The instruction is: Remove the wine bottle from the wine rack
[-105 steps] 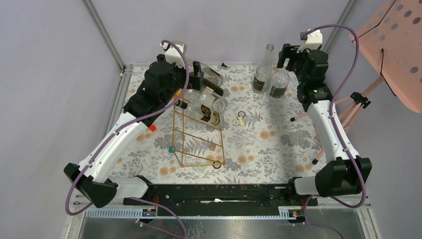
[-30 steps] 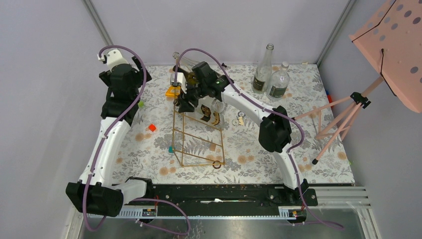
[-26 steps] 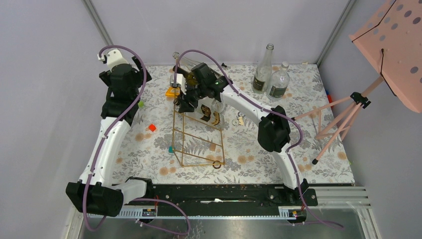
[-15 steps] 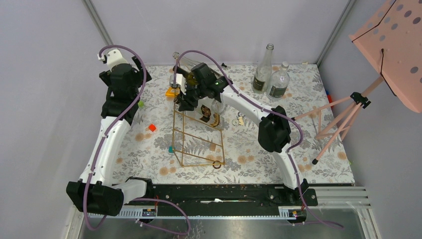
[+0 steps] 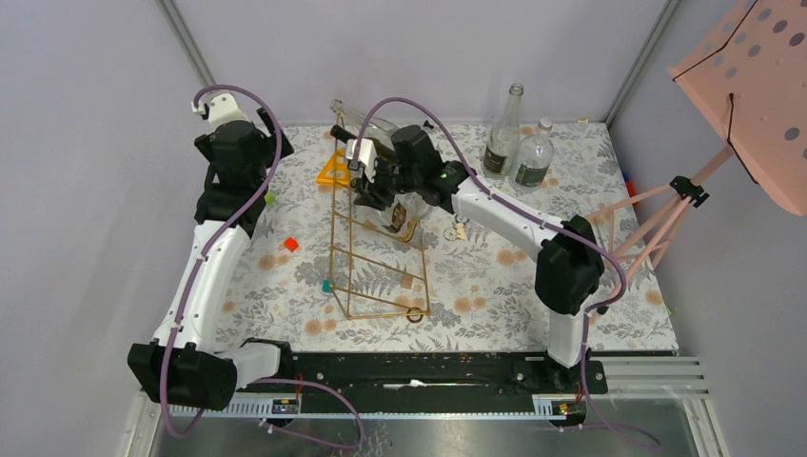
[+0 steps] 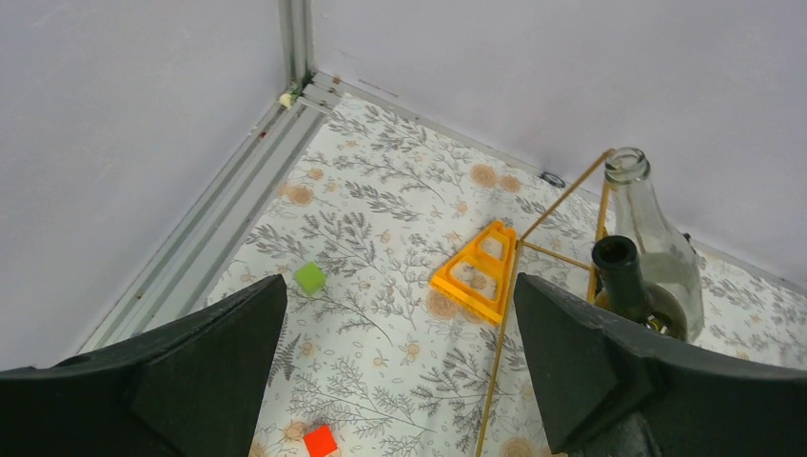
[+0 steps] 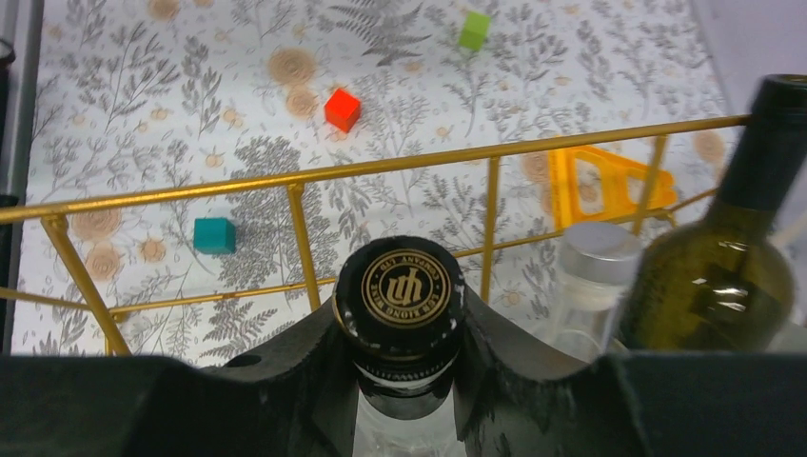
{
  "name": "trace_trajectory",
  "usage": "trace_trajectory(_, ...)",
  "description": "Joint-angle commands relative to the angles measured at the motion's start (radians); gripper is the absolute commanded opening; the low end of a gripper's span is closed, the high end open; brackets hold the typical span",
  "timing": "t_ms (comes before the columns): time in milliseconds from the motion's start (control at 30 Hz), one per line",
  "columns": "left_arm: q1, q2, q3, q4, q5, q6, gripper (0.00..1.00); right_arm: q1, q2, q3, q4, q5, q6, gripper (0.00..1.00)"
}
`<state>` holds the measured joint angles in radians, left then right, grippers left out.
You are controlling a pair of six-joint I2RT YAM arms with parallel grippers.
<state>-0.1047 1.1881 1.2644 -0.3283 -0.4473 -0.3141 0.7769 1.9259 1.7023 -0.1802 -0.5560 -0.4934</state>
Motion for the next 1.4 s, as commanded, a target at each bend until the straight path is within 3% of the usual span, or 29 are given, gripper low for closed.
trace_trajectory(0, 0.005, 0.003, 0.002, 0.063, 0.113, 0.018, 0.99, 0.002, -0.142, 0.011, 0.163, 0.071, 0.123, 0.00)
trace_trajectory(400, -0.034, 0.042, 0.025, 0.077, 0.354, 0.061, 0.99, -0.001, -0.259, -0.056, 0.135, 0.276, 0.200, 0.00)
trace_trajectory(767, -0.195, 0.110, 0.068, 0.029, 0.427, 0.108, 0.98, -0.029, -0.384, -0.134, 0.057, 0.545, 0.303, 0.00)
trace_trajectory(1067, -0.271, 0.142, 0.082, 0.006, 0.399, 0.126, 0.98, -0.206, -0.438, -0.143, -0.040, 0.640, 0.416, 0.00)
trace_trajectory(1367, -0.276, 0.153, 0.092, -0.002, 0.405, 0.122, 0.98, -0.384, -0.364, -0.078, -0.084, 0.721, 0.440, 0.00)
